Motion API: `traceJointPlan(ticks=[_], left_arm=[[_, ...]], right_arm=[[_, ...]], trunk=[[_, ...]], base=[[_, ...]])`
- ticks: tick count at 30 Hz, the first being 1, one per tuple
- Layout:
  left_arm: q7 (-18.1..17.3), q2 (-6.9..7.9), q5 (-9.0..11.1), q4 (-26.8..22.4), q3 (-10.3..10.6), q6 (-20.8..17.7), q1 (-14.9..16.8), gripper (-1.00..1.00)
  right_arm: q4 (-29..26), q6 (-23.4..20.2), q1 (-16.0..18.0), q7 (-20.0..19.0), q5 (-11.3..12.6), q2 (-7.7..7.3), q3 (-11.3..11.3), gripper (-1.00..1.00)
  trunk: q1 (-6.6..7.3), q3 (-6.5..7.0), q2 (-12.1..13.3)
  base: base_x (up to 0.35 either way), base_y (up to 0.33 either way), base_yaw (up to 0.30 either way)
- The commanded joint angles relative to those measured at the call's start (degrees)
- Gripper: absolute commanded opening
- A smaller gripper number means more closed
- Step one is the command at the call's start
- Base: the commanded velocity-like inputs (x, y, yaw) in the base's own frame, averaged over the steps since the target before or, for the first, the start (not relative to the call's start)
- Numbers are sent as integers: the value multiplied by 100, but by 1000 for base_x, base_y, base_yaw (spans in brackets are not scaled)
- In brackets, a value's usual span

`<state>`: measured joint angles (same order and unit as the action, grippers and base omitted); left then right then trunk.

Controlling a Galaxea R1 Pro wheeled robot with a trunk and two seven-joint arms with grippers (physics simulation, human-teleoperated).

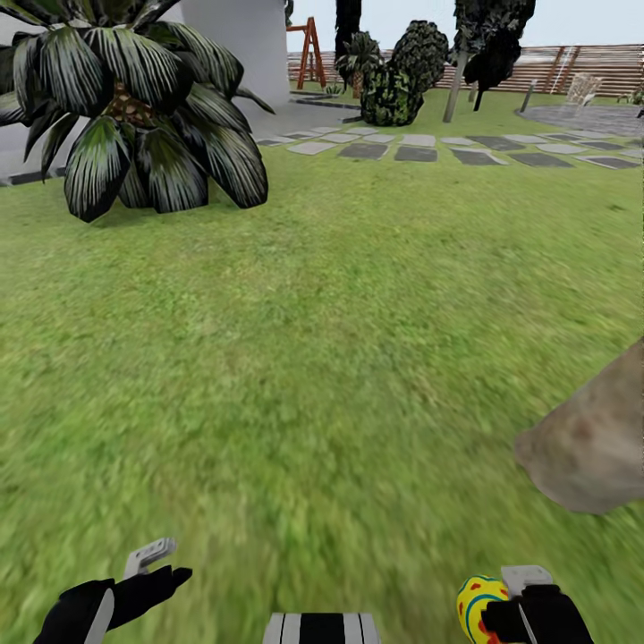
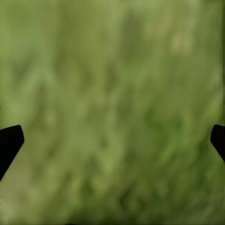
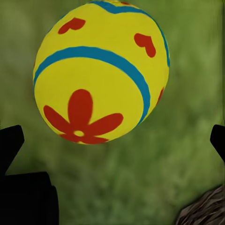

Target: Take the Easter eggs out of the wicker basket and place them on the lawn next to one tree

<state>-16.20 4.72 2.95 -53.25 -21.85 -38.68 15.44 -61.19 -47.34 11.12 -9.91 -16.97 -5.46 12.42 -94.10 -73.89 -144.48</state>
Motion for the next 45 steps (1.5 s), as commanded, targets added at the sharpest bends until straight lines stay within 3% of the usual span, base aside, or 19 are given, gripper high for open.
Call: traceJointPlan(ticks=[1, 7, 20, 32, 45], left_arm=[[16, 1, 18, -2, -10, -43, 2, 100], [35, 2, 24, 6, -17, -66, 2, 100], [23, 2, 21, 16, -12, -78, 2, 100], [29, -6, 18, 232, -3, -52, 2, 100], [29, -50, 13, 236, 0, -45, 2, 100]], right_arm=[[-7, -21, 1, -55, -60, 1, 7, 100], [-7, -21, -3, -55, -59, 1, 7, 100], [-7, -21, -2, -55, -59, 1, 7, 100], [-7, -21, 1, -57, -60, 1, 13, 100], [-7, -22, 1, -55, -60, 1, 7, 100]], trunk=[[3, 19, 0], [19, 152, 8], [52, 440, 25], [83, 705, 41], [117, 993, 59]], base=[[0, 0, 0], [-62, 0, 0], [-314, 0, 0], [-51, 0, 0], [-302, 0, 0]])
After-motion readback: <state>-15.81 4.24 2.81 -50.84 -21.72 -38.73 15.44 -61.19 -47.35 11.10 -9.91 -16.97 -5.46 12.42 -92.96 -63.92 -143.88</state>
